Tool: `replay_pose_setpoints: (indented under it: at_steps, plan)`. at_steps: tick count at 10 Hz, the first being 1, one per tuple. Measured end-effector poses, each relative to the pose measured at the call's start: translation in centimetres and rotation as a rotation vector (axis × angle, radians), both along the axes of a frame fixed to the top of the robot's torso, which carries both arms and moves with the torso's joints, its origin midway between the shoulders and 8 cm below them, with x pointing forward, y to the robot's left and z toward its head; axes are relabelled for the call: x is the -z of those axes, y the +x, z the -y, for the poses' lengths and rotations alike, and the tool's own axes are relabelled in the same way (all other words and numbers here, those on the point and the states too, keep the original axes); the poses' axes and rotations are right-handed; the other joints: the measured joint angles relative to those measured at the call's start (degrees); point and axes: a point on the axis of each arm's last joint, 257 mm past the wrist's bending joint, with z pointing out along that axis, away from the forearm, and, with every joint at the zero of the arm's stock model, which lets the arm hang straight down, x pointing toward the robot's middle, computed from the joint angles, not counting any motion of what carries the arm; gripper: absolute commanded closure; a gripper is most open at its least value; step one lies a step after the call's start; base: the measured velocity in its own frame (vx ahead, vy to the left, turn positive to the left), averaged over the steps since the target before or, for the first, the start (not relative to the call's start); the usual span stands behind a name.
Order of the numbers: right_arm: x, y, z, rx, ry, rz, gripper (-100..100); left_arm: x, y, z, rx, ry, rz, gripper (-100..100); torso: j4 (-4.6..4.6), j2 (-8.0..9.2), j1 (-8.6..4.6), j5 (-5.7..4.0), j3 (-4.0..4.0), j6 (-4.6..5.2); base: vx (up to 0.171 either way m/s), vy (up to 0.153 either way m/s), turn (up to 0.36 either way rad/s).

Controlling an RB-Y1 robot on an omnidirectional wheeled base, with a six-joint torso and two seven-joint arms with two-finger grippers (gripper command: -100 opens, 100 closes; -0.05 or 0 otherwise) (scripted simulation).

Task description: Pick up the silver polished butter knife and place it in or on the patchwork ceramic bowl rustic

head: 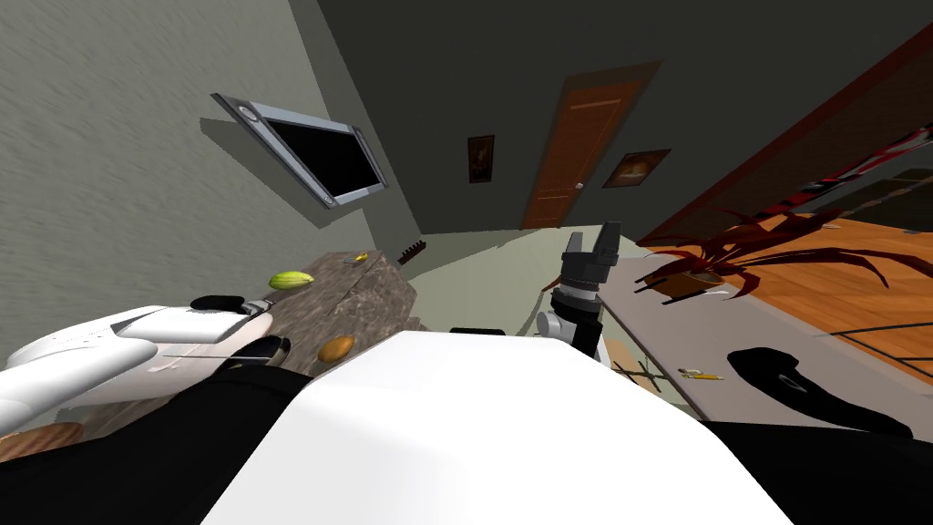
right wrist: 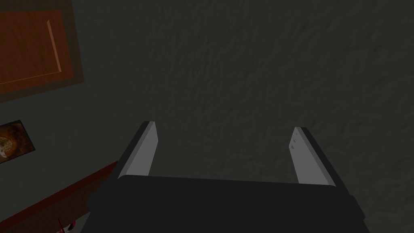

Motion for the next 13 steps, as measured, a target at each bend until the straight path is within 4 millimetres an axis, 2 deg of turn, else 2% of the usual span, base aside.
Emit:
replay_pose_setpoints:
  at_steps: [1,3,12,13]
  plan:
    - [0.0,0.0,0.0,0.000,0.000,0.000,0,-0.2,0.8,0.1,0.022,0.002,0.019,-100,-0.01,-0.03,0.04,0.02,-0.02,-0.01,0.000,0.000,0.000]
    - [0.0,0.0,0.0,0.000,0.000,0.000,0,-0.2,1.3,0.0,0.039,0.005,0.028,-100,-0.01,-0.05,0.07,0.02,-0.03,-0.03,-0.003,0.008,0.060]
    - [0.0,0.0,0.0,0.000,0.000,0.000,0,-5.9,8.2,2.3,0.097,0.009,0.037,-100,-0.01,-0.06,-0.01,0.00,-0.04,-0.02,-0.010,-0.004,0.029]
    - [0.0,0.0,0.0,0.000,0.000,0.000,0,-6.0,8.3,2.4,0.097,0.009,0.036,0,-0.02,-0.05,0.01,0.02,-0.03,-0.02,0.000,0.000,0.000]
